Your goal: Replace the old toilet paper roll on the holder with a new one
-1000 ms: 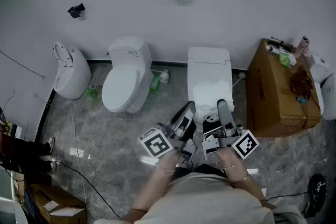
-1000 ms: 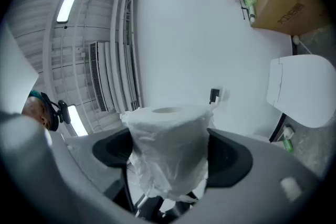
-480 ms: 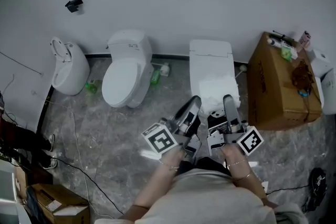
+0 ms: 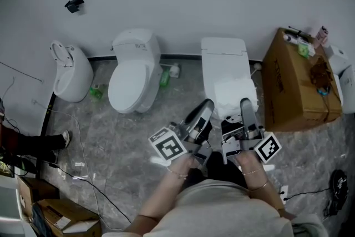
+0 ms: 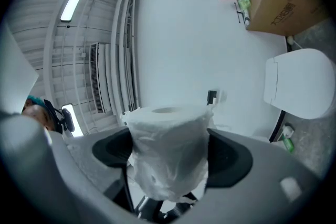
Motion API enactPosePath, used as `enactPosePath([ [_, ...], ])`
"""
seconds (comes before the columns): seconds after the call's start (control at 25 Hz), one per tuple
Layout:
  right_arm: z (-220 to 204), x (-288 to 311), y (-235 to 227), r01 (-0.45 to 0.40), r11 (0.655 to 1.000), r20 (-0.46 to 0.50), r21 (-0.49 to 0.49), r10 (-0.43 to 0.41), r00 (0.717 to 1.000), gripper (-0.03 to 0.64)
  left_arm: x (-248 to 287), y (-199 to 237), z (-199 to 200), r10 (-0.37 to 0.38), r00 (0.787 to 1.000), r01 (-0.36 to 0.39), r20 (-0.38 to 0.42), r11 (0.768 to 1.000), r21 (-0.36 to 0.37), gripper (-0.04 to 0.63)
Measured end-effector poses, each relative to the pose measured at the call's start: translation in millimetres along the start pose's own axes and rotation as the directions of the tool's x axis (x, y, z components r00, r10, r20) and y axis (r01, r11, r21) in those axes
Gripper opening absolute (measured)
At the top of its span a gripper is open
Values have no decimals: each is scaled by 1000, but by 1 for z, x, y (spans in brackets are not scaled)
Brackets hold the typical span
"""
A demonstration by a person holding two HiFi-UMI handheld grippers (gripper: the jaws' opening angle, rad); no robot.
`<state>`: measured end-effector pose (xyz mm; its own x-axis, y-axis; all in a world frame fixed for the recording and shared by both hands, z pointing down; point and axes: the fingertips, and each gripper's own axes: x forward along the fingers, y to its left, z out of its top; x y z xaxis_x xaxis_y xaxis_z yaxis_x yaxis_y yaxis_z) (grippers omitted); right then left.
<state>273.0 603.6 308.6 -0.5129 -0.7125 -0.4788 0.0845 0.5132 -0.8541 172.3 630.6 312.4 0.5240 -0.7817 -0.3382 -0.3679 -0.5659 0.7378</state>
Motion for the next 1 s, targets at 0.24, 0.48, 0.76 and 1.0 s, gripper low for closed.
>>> enactPosePath([
  [0.24,0,20,-18,12,1000,-23,-20,-12,1000,414,2,17,21,18,999,-18,39,1000,14,32],
  [0.48,15,59,-50,17,999,-14,-30,-17,1000,414,23,53,40,39,999,-40,28,999,36,32],
  [0.76,34,133,-97,2,1000,-49,-16,-2,999,414,80,105,77,55,998,-57,45,997,43,31],
  [1.0,63,202,-127,-12,1000,-63,-13,12,998,414,139,148,111,77,996,-80,54,994,68,32],
])
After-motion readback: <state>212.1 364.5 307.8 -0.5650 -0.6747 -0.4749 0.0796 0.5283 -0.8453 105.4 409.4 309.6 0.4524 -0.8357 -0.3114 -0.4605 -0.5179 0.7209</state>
